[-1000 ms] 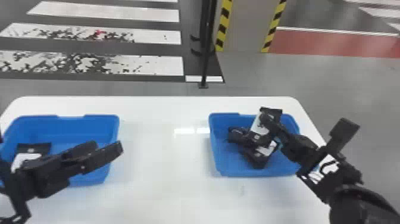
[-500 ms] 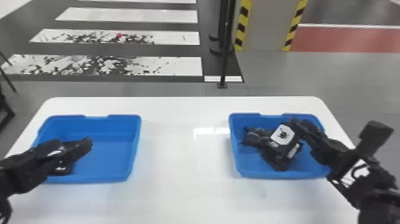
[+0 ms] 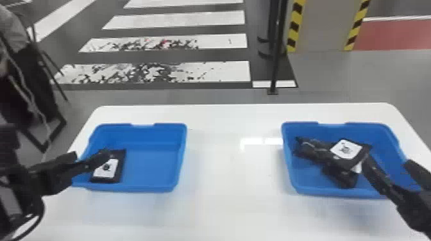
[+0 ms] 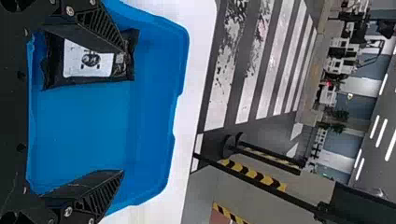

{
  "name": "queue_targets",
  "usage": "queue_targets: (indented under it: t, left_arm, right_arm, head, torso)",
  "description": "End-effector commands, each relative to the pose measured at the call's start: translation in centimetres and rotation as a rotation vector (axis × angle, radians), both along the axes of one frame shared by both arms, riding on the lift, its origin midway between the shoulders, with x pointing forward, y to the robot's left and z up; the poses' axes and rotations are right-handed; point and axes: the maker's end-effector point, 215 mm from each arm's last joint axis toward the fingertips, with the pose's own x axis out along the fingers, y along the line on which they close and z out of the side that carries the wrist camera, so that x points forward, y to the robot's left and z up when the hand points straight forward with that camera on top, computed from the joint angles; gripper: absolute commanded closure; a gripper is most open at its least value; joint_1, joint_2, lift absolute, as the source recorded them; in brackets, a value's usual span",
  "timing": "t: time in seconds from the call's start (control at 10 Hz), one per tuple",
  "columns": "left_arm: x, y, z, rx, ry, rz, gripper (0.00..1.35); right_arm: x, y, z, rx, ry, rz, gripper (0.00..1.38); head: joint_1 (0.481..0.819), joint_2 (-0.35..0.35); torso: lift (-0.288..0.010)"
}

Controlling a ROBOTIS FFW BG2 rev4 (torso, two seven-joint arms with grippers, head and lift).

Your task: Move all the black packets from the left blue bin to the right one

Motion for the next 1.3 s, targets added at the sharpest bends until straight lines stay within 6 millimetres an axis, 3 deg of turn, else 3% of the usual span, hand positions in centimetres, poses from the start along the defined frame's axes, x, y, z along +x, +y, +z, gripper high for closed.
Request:
queue_targets:
  t: [0.0,0.2,0.5,0.8,1.0,1.2]
  left_arm:
    - [0.9,1.4,-1.3,0.006,0.033,0.021,0.14]
    - [1.9,2.8,-2.8,0.007,0.073,0.049,0.14]
    - [3.2,4.5,-4.7,0.005,0.159,0.103,0.14]
    - [5.9,3.3,-6.7,-0.029,0.244,0.094,0.15]
    - [6.5,2.3,-8.2,-0.058,0.315,0.101,0.16]
    - [5.3,1.3,-10.2,-0.079,0.419,0.114,0.17]
  right_arm:
    - [-2.7,0.6,0.7,-0.027,-0.007,-0.007,0.11]
    - [-5.8,1.5,2.1,-0.054,-0.007,0.005,0.12]
    - [-8.1,4.1,0.4,0.031,0.039,0.046,0.12]
    - [-8.2,4.8,-0.6,0.064,0.059,0.069,0.12]
    - [-8.1,5.1,-1.1,0.079,0.068,0.08,0.12]
    - [-7.9,5.4,-1.5,0.101,0.071,0.093,0.12]
  head:
    - [0.695,0.13]
    - [0.695,0.169]
    - [0.695,0.225]
    - [0.695,0.256]
    - [0.695,0.247]
    - [0.695,0.236]
  torso:
    - [-0.139]
    - [-0.139]
    - [-0.139]
    - [-0.139]
    - [-0.139]
    - [-0.139]
